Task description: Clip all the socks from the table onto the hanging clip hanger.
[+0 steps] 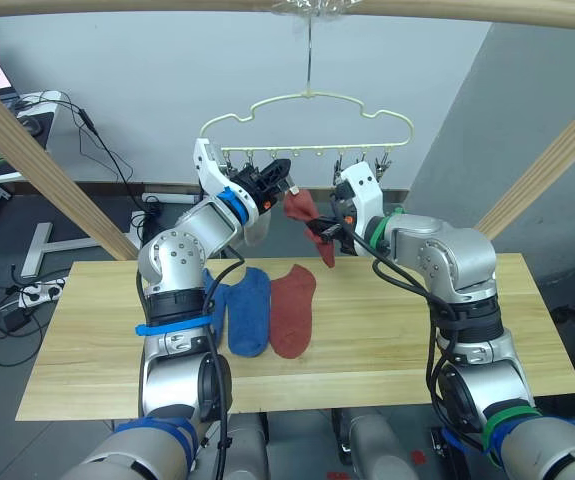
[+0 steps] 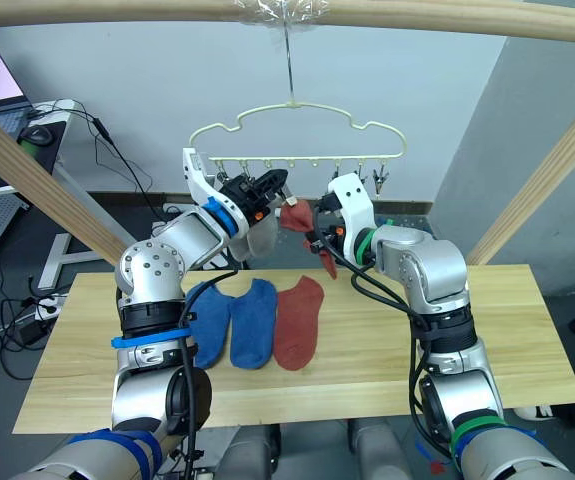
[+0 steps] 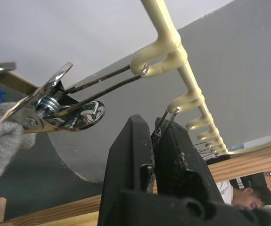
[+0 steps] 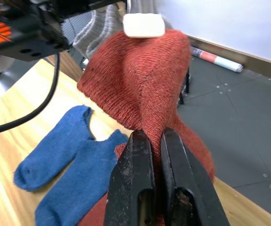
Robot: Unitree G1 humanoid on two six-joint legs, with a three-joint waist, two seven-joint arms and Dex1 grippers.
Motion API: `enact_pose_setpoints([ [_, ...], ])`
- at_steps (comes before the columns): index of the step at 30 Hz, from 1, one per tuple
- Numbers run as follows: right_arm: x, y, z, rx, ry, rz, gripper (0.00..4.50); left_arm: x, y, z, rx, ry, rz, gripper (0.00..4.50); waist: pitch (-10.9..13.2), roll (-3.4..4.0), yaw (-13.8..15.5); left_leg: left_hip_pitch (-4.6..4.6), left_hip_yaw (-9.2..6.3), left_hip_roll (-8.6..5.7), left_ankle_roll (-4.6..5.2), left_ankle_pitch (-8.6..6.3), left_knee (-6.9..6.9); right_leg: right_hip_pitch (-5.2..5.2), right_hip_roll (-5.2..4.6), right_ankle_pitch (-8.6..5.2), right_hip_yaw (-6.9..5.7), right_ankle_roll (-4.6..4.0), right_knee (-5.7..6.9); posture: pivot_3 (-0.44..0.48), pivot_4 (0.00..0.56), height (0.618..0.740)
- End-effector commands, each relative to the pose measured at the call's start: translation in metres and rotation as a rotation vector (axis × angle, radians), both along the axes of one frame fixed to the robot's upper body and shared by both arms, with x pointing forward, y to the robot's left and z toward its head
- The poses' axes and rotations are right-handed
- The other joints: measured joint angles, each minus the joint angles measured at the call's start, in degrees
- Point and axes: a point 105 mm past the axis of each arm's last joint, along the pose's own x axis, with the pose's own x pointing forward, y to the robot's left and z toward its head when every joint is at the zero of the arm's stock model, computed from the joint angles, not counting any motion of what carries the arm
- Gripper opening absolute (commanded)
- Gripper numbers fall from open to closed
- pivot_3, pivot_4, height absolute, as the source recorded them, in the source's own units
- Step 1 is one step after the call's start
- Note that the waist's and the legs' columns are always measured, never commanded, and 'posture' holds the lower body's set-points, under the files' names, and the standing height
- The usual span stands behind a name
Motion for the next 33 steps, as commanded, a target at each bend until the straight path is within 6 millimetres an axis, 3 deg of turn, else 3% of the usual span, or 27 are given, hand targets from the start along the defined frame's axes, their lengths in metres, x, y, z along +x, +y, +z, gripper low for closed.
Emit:
enact_pose_setpoints([
  [1, -0.005, 0.005, 0.022, 0.029, -0.066, 0.034, 0.04, -0.003, 0.000, 0.007, 0.002, -0.034, 0.003, 0.11, 0.0, 0.00, 0.0, 0.00, 0.00, 0.00, 0.00, 0.00, 0.00, 0.00, 0.00, 0.00, 0.00, 0.00, 0.00, -0.056, 0.228, 0.740],
  [22, 0.003, 0.015, 0.028, 0.047, -0.059, 0.045, 0.04, -0.005, -0.007, 0.003, 0.002, -0.030, -0.021, 0.11, 0.0, 0.00, 0.0, 0.00, 0.00, 0.00, 0.00, 0.00, 0.00, 0.00, 0.00, 0.00, 0.00, 0.00, 0.01, -0.050, 0.230, 0.740],
  [30, 0.005, 0.015, 0.030, 0.051, -0.065, 0.043, 0.00, -0.010, -0.011, 0.006, -0.026, -0.036, -0.065, 2.56, 0.0, 0.00, 0.1, -0.07, -0.01, 0.00, 0.00, 0.00, -0.01, -0.07, 0.00, 0.00, -0.01, 0.00, 0.01, -0.048, 0.229, 0.740],
  [33, 0.004, 0.015, 0.029, 0.052, -0.063, 0.042, 0.00, -0.015, -0.015, 0.010, -0.055, -0.039, -0.111, 2.56, 0.0, 0.00, 0.1, -0.07, -0.01, 0.00, 0.00, 0.00, 0.00, -0.07, 0.00, 0.00, -0.02, 0.00, 0.01, -0.044, 0.227, 0.740],
])
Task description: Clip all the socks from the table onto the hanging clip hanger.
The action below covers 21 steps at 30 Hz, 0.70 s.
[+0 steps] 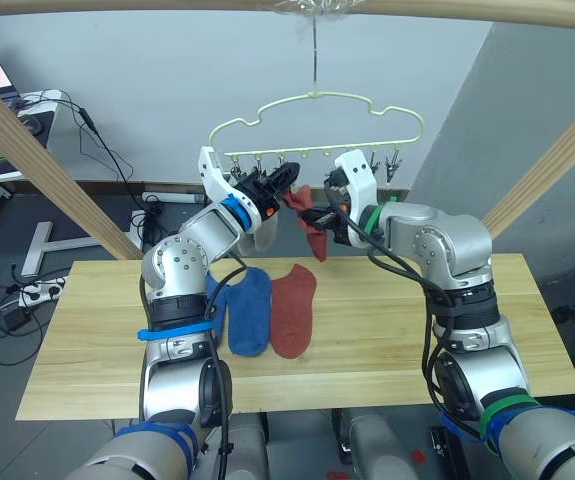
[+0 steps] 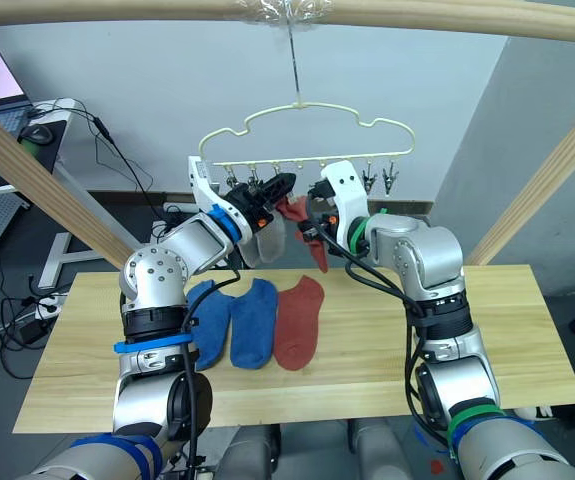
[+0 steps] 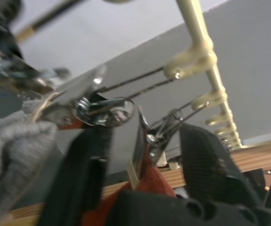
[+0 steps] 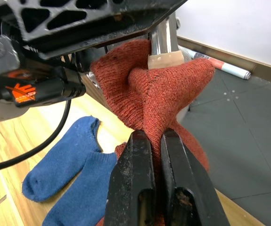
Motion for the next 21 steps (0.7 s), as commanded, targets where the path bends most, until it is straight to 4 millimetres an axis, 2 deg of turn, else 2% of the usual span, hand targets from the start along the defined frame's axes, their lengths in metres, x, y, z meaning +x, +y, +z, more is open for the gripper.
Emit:
enact_pose_setpoints([
  [1, -0.003, 0.006, 0.017, 0.032, -0.053, 0.028, 0.00, -0.011, -0.007, 0.020, -0.046, -0.067, -0.072, 2.56, 0.0, 0.00, 0.0, 0.00, 0.00, 0.00, 0.00, 0.00, 0.00, 0.00, 0.00, 0.00, 0.00, 0.00, 0.00, -0.044, 0.227, 0.740],
  [3, -0.003, 0.006, 0.015, 0.030, -0.050, 0.026, 0.00, -0.017, -0.009, 0.023, -0.055, -0.077, -0.105, 2.56, 0.0, 0.00, 0.0, -0.01, 0.00, 0.00, 0.00, 0.00, 0.00, 0.00, 0.00, 0.00, -0.01, 0.00, 0.00, -0.038, 0.225, 0.740],
  [4, -0.004, 0.006, 0.013, 0.027, -0.050, 0.026, 0.56, -0.020, -0.008, 0.024, -0.047, -0.089, -0.122, 2.58, 0.0, 0.00, 0.0, 0.00, 0.00, 0.00, 0.00, 0.00, 0.00, 0.00, 0.00, 0.00, 0.00, 0.00, 0.00, -0.034, 0.223, 0.740],
  [5, -0.005, 0.005, 0.012, 0.025, -0.049, 0.028, 0.78, -0.023, -0.008, 0.025, -0.037, -0.099, -0.133, 2.58, 0.0, 0.00, 0.0, -0.01, -0.01, 0.01, 0.00, 0.00, 0.00, -0.01, 0.00, 0.00, -0.01, 0.00, 0.00, -0.030, 0.222, 0.740],
  [6, -0.006, 0.006, 0.011, 0.024, -0.049, 0.029, 1.21, -0.026, -0.005, 0.026, -0.020, -0.109, -0.139, 2.58, 0.0, 0.00, -0.1, 0.00, -0.01, 0.01, 0.00, 0.00, 0.00, -0.01, 0.00, 0.00, -0.01, 0.00, 0.00, -0.030, 0.222, 0.740],
  [7, -0.006, 0.005, 0.010, 0.022, -0.048, 0.029, 1.42, -0.029, -0.002, 0.025, 0.007, -0.120, -0.145, 2.58, 0.0, 0.00, -0.1, 0.00, -0.01, 0.01, 0.00, 0.00, 0.00, -0.01, 0.00, 0.00, -0.01, 0.00, 0.01, -0.021, 0.219, 0.740],
  [10, -0.008, 0.004, 0.006, 0.016, -0.043, 0.023, 2.46, -0.037, 0.007, 0.023, 0.080, -0.147, -0.156, 2.58, 0.0, 0.01, 0.0, 0.01, -0.03, 0.04, 0.00, 0.00, -0.03, -0.02, 0.01, 0.00, -0.04, -0.01, 0.03, -0.003, 0.215, 0.740],
  [14, -0.016, 0.000, -0.003, 0.005, -0.037, 0.010, 3.83, -0.054, 0.025, 0.014, 0.261, -0.219, -0.162, 2.58, 0.0, 0.01, 0.3, 0.00, -0.07, 0.04, -0.01, 0.00, -0.06, -0.02, 0.01, 0.00, -0.08, -0.01, 0.02, 0.049, 0.201, 0.740],
  [21, -0.033, -0.012, -0.009, -0.025, -0.069, -0.034, 3.83, -0.081, 0.043, 0.001, 0.439, -0.296, -0.230, 2.58, 0.0, 0.01, 1.7, 0.00, -0.09, 0.04, -0.04, 0.00, -0.16, -0.07, -0.01, 0.01, -0.10, -0.02, 0.03, 0.115, 0.186, 0.740],
])
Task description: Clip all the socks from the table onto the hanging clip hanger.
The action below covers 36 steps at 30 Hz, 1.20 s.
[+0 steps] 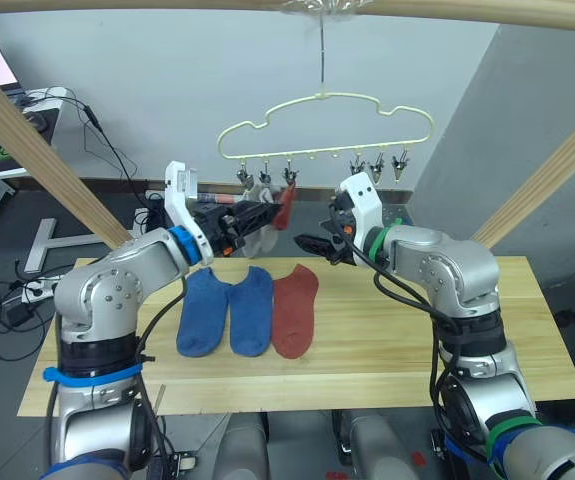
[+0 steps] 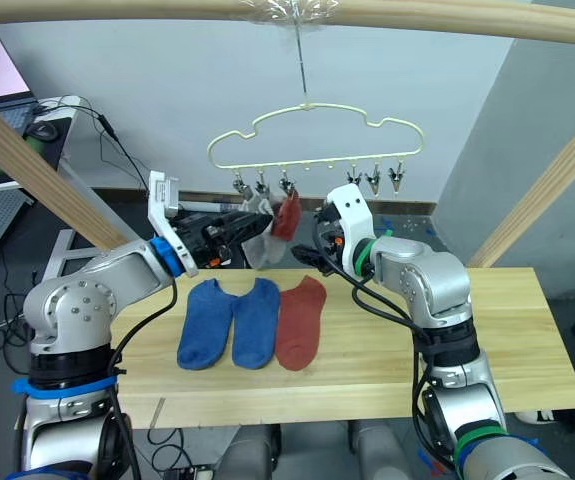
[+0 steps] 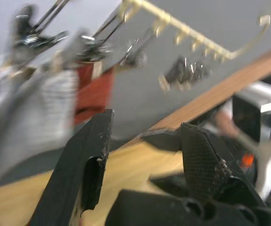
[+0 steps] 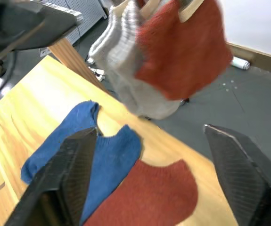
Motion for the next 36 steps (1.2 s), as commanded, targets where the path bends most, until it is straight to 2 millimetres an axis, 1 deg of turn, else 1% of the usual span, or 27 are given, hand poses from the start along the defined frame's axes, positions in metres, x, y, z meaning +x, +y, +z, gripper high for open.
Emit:
enact_pose_setpoints([
  [1, -0.010, -0.003, 0.012, -0.007, -0.079, -0.015, 3.83, -0.016, -0.004, 0.014, 0.053, -0.115, -0.075, 2.58, 0.0, 0.00, 0.3, 0.00, -0.01, 0.00, 0.00, 0.00, 0.00, 0.00, -0.01, 0.00, -0.01, 0.00, 0.00, 0.124, 0.185, 0.740],
  [6, -0.009, -0.014, 0.021, 0.026, -0.147, -0.155, 3.83, -0.027, -0.007, 0.023, 0.168, -0.257, -0.173, 2.58, -0.1, -0.01, 1.3, 0.00, -0.02, -0.01, 0.00, 0.00, 0.01, 0.01, -0.02, 0.00, -0.02, 0.00, -0.01, 0.141, 0.177, 0.740],
  [10, -0.008, -0.017, 0.027, 0.050, -0.206, -0.257, 3.83, -0.028, -0.006, 0.032, 0.217, -0.332, -0.239, 2.58, -0.1, -0.02, 1.7, 0.00, 0.00, 0.00, -0.01, 0.01, 0.01, 0.00, -0.01, 0.00, -0.02, -0.01, -0.02, 0.137, 0.178, 0.740],
  [12, -0.007, -0.020, 0.032, 0.070, -0.242, -0.329, 3.83, -0.026, -0.004, 0.041, 0.228, -0.377, -0.257, 2.58, -0.1, -0.02, 1.8, 0.00, -0.01, 0.00, -0.01, 0.01, 0.00, 0.00, -0.01, 0.00, -0.03, -0.01, -0.01, 0.134, 0.178, 0.740],
  [16, -0.006, -0.024, 0.037, 0.099, -0.276, -0.423, 3.83, -0.020, -0.002, 0.050, 0.250, -0.439, -0.271, 2.58, -0.1, -0.01, 1.8, -0.01, 0.00, 0.01, 0.00, 0.01, 0.00, -0.02, 0.00, 0.00, -0.03, -0.01, -0.02, 0.125, 0.180, 0.740],
  [20, -0.005, -0.033, 0.043, 0.126, -0.304, -0.509, 3.83, -0.017, -0.005, 0.056, 0.260, -0.471, -0.281, 2.58, -0.1, -0.02, 1.8, -0.02, 0.01, 0.01, 0.00, 0.00, -0.01, -0.03, 0.00, 0.00, -0.02, -0.01, -0.02, 0.118, 0.187, 0.740],
  [28, -0.002, -0.042, 0.051, 0.160, -0.336, -0.585, 3.83, -0.010, -0.006, 0.061, 0.280, -0.499, -0.246, 2.58, -0.1, -0.01, 1.7, -0.04, 0.00, 0.02, 0.00, 0.01, 0.00, -0.04, 0.00, 0.00, -0.03, -0.01, 0.01, 0.106, 0.194, 0.740],
  [31, 0.000, -0.042, 0.052, 0.163, -0.338, -0.593, 3.23, -0.008, -0.007, 0.063, 0.274, -0.503, -0.242, 2.58, -0.1, -0.01, 1.7, -0.04, -0.01, 0.02, 0.01, 0.01, 0.01, -0.05, 0.01, 0.00, -0.04, -0.01, 0.02, 0.105, 0.195, 0.740],
  [34, 0.003, -0.040, 0.051, 0.168, -0.330, -0.591, 2.26, -0.009, -0.009, 0.064, 0.277, -0.511, -0.246, 2.58, -0.1, -0.01, 1.7, -0.05, 0.00, 0.02, 0.01, 0.01, 0.02, -0.05, 0.01, 0.00, -0.03, -0.01, 0.02, 0.107, 0.198, 0.740],
  [36, 0.004, -0.039, 0.051, 0.171, -0.328, -0.591, 2.26, -0.010, -0.009, 0.064, 0.279, -0.512, -0.249, 2.58, -0.1, -0.01, 1.7, -0.04, -0.01, 0.03, 0.01, 0.01, 0.02, -0.05, 0.01, 0.00, -0.04, -0.01, 0.03, 0.111, 0.201, 0.740],
])
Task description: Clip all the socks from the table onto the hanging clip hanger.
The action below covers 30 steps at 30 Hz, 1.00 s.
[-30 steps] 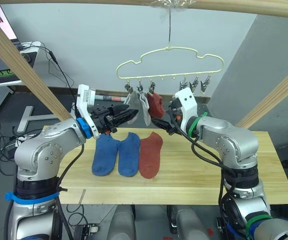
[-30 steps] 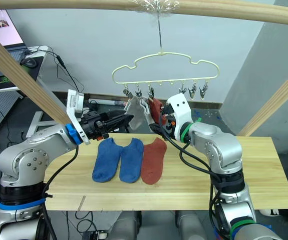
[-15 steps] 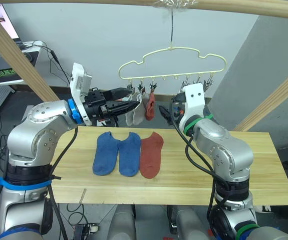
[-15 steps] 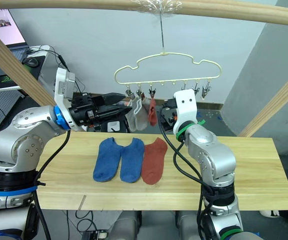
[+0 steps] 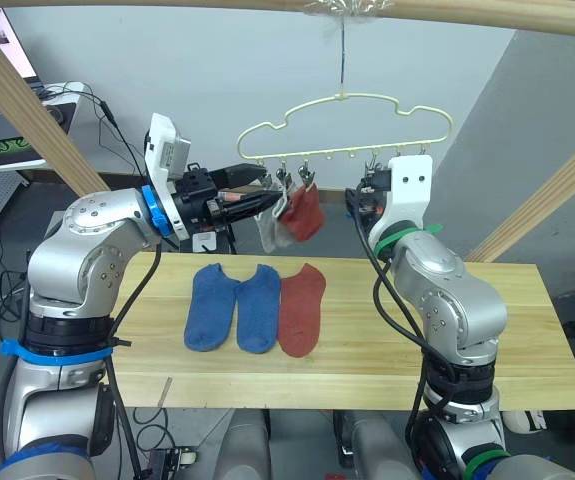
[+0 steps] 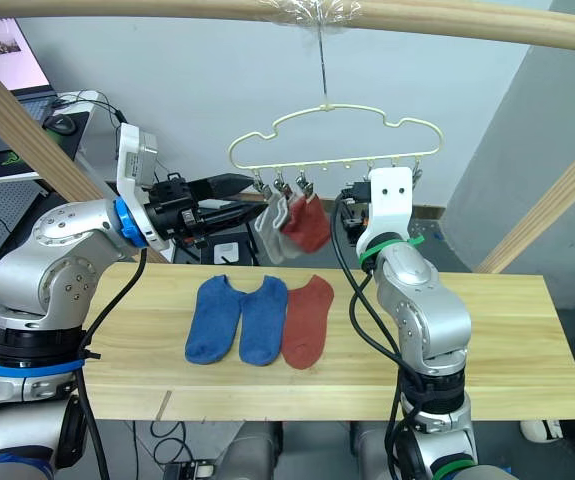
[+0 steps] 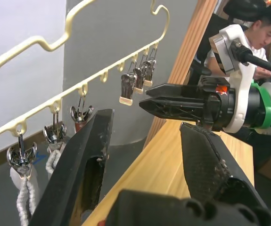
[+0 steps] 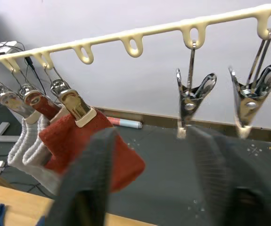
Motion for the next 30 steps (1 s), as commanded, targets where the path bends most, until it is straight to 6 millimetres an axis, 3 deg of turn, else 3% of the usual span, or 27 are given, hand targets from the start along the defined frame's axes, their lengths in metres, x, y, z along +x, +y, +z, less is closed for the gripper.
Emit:
enact_pose_setpoints([
  [1, 0.000, -0.001, 0.014, 0.023, -0.055, -0.009, 2.26, -0.004, -0.003, 0.012, 0.009, -0.059, -0.011, 2.58, 0.0, 0.00, 0.0, 0.00, 0.00, 0.00, 0.00, 0.00, 0.00, 0.00, 0.00, 0.00, 0.00, 0.00, 0.01, 0.111, 0.201, 0.740],
  [18, 0.018, -0.010, 0.013, 0.060, -0.042, -0.048, 2.26, -0.005, -0.001, 0.010, 0.017, -0.058, -0.004, 2.58, 0.0, 0.00, 0.1, 0.00, -0.01, 0.00, 0.00, 0.00, 0.03, 0.00, 0.00, 0.00, -0.01, 0.00, 0.04, 0.130, 0.214, 0.740],
  [30, 0.047, -0.014, 0.020, 0.038, -0.065, -0.045, 2.26, -0.007, 0.001, 0.011, 0.017, -0.048, 0.015, 2.58, 0.0, 0.01, 0.2, 0.00, -0.02, 0.00, 0.01, 0.00, 0.02, 0.00, 0.01, 0.00, -0.02, 0.00, 0.05, 0.162, 0.231, 0.740],
])
